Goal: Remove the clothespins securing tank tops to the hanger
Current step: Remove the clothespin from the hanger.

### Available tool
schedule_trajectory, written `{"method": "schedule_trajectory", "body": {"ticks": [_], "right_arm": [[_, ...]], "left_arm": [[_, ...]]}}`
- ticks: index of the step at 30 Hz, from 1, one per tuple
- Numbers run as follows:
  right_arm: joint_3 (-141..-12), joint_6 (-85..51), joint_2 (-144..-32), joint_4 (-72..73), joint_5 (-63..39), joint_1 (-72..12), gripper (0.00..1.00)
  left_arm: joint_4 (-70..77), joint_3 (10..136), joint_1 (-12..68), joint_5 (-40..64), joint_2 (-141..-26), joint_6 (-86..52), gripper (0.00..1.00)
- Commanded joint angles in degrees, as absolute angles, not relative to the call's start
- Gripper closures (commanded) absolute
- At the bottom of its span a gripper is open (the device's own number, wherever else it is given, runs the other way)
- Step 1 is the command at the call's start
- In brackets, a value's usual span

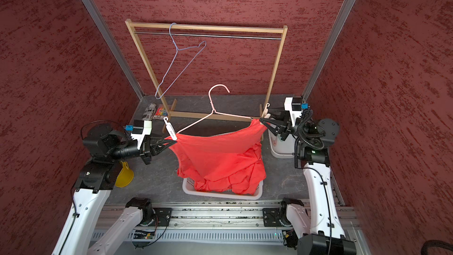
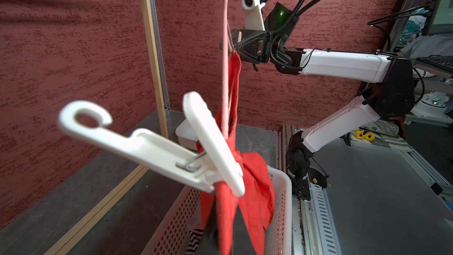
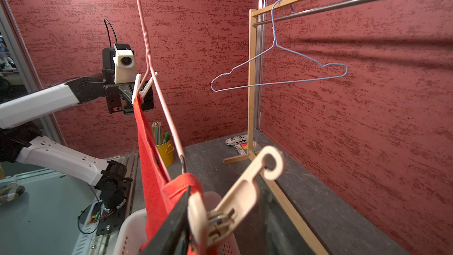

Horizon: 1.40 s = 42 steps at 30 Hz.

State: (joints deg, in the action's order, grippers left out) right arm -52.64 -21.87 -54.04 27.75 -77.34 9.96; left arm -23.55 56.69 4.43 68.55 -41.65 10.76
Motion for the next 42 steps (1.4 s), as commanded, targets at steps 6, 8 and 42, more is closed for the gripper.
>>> {"method": "schedule_trajectory", "body": {"ticks": [6, 8, 42], "right_arm": [[-52.2, -20.7, -52.8, 29.7, -79.7, 9.9, 0.57], [-52.1, -20.9, -52.6, 29.8, -79.8, 10.0, 0.62], [-57.9, -13.3, -50.4, 9.7, -52.3, 9.6, 1.0]], "left_arm": [[-23.2, 57.7, 3.8, 70.1, -41.9, 10.3, 1.0], [-23.2, 57.8, 3.8, 70.1, -41.9, 10.2, 1.0], [-32.2, 59.6, 21.2, 46.7, -43.4, 17.8, 1.0]]}}
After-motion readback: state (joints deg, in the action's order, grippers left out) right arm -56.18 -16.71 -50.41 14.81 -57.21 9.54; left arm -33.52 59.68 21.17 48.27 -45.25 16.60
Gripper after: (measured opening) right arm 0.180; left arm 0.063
